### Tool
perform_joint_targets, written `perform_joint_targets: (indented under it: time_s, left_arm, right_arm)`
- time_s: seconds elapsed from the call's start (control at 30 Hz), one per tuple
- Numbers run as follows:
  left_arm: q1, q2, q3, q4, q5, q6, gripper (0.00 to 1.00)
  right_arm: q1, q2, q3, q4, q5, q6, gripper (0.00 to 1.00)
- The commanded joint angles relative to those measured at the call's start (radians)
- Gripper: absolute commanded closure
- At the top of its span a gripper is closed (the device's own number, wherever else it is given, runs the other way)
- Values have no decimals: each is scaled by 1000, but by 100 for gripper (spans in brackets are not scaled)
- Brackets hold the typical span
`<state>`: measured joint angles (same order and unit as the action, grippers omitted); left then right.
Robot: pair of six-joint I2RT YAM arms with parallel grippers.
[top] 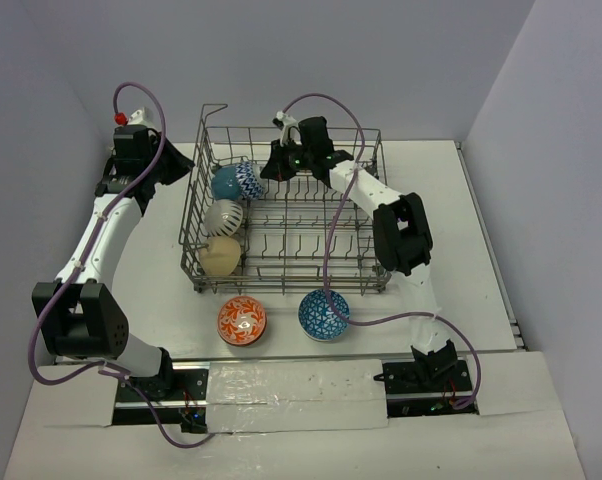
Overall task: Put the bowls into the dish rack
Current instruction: Move the dish rack to the center of the board.
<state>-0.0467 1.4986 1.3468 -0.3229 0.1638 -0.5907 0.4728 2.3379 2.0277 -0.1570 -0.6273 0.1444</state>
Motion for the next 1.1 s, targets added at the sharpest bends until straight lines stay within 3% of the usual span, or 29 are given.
perform_joint_targets:
  time_s: [0.0,0.73,0.8,0.83,0.97,1.07]
  left_arm:
    - [-12,-3,38,-5,92,-29,100]
    - [-7,-3,37,-2,102,-34,100]
    - [-7,-5,37,-1,103,-34,100]
    - [-7,-1,35,-1,108,-35,100]
    - [-7,-3,37,1,111,-37,100]
    - [-7,-5,38,-1,106,-32,100]
  right_arm:
    - [-5,-48,-17,0,14,14,100]
    - [-3,-71,6,54,-17,63,99]
    - [0,-84,-15,56,-14,55,94]
    - [0,-86,-15,51,-11,50,83]
    - [4,-80,17,8,5,31,65]
    - [10,-84,8,-10,9,20,62]
